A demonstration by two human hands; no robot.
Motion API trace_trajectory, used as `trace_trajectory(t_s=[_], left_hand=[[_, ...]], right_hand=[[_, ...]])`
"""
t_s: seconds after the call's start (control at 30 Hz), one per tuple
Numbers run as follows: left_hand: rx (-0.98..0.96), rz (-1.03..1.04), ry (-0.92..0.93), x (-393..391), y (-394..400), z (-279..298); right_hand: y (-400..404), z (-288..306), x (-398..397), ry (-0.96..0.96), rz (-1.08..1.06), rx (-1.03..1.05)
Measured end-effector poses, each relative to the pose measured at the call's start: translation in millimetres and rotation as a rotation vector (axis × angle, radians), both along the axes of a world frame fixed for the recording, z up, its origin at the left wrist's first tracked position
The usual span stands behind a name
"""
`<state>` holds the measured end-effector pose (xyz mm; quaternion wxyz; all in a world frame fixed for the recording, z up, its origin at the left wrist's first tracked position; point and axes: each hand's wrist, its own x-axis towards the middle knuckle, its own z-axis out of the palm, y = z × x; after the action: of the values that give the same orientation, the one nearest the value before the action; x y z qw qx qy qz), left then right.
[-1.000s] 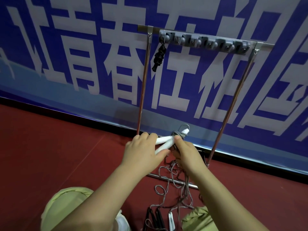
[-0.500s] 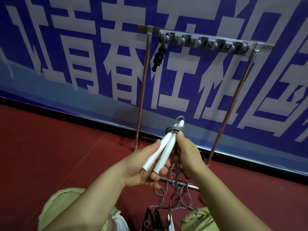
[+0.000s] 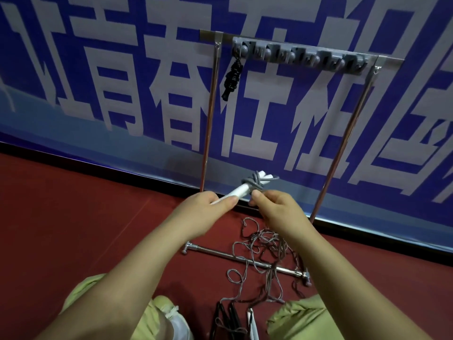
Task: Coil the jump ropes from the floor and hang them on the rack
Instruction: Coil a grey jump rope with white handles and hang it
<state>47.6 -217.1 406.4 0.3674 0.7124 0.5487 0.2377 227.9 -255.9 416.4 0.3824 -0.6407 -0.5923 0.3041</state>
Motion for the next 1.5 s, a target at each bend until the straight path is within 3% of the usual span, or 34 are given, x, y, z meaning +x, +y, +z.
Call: trace_trajectory(t_s=[0.13, 0.23, 0.3, 0.37, 0.47, 0.6, 0.73, 0.87, 1.03, 1.17, 1.3, 1.43, 1.5], left_hand=[[0.062, 0.078, -0.011, -1, -3, -4], [0.137, 0.112, -0.011, 6, -7, -3], [0.082, 0.088, -0.058, 7, -6, -2], [-0.041, -0.002, -0.198, 5, -6, 2], [-0.354, -0.158, -0.550, -5, -12, 13], [-0.823, -0.472, -0.785, -12, -19, 17], [-0.923, -0.518, -0.859, -7, -21, 8], [-0.755, -0.370, -0.715, -1, -21, 11], [-0.248, -0.131, -0.445, 18, -13, 12], [0.172, 0.008, 0.131, 15, -9, 7], [0.308, 0.063, 0.433, 14, -9, 4], [0.534, 0.094, 0.604, 20, -9, -5], [0.548, 0.068, 0.586, 22, -10, -6]], right_hand=[[-2, 5, -4, 0.227, 0.035, -0.105], [3, 6, -7, 0.250, -0.006, -0.063], [5, 7, -7, 0.258, 0.053, -0.018], [5, 9, -5, 0.292, 0.120, 0.012], [5, 13, 0, 0.432, 0.212, 0.009], [3, 14, 0, 0.499, 0.354, 0.012], [1, 15, 0, 0.501, 0.428, 0.028], [-2, 22, 5, 0.252, 0.231, 0.053], [8, 18, 4, 0.208, 0.096, 0.056], [13, 11, 7, 0.135, 0.047, -0.100], [9, 9, 1, 0.068, 0.060, -0.221], [12, 7, -1, 0.156, 0.022, -0.194], [14, 6, 0, 0.170, 0.006, -0.133]])
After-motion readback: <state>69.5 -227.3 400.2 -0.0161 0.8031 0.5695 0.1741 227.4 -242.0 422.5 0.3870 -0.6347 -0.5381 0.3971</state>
